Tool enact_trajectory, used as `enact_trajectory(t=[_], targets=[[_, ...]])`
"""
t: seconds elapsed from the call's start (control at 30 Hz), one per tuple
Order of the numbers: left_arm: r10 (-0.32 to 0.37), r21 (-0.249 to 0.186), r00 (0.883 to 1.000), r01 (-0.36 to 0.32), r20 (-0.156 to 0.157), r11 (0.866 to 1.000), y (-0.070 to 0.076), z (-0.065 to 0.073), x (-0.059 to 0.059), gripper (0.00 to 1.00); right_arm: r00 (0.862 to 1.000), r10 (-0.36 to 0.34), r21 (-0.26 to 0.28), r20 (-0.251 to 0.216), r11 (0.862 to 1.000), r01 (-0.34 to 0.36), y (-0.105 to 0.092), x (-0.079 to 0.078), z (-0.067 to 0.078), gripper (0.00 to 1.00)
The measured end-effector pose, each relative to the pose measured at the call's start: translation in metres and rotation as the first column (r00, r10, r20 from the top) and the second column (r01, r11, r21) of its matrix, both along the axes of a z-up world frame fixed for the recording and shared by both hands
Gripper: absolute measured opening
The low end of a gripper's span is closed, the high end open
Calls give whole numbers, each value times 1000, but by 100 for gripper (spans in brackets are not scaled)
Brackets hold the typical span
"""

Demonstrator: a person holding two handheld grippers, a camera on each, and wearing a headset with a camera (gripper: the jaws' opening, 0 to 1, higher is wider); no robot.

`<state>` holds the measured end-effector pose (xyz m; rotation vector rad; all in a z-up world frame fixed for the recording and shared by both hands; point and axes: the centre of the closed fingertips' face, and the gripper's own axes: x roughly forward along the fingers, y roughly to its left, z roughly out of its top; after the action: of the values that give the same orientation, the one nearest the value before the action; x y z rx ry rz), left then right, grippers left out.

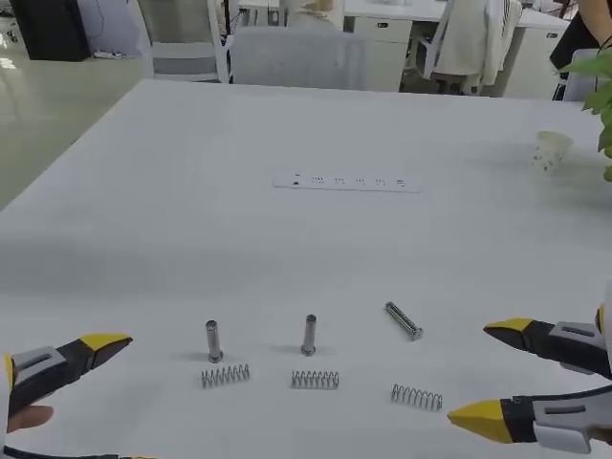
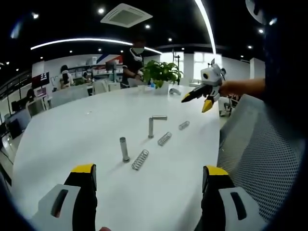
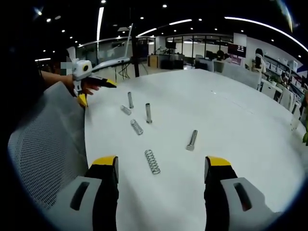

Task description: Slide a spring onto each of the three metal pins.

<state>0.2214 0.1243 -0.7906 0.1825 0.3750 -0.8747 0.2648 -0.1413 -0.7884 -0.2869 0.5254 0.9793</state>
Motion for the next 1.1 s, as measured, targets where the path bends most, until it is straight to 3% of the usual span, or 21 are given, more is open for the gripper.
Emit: enact_trajectory(t=[0.5,1.1], targets=[[1,-8,1000,-1,5,1000,-2,1,0,88,1000,-2,2,19,1000,2,11,24,6,71],[11,-13,1000,-11,11,1000,-1,4,0,88,999,-3,-36,44,999,4,26,60,14,66]])
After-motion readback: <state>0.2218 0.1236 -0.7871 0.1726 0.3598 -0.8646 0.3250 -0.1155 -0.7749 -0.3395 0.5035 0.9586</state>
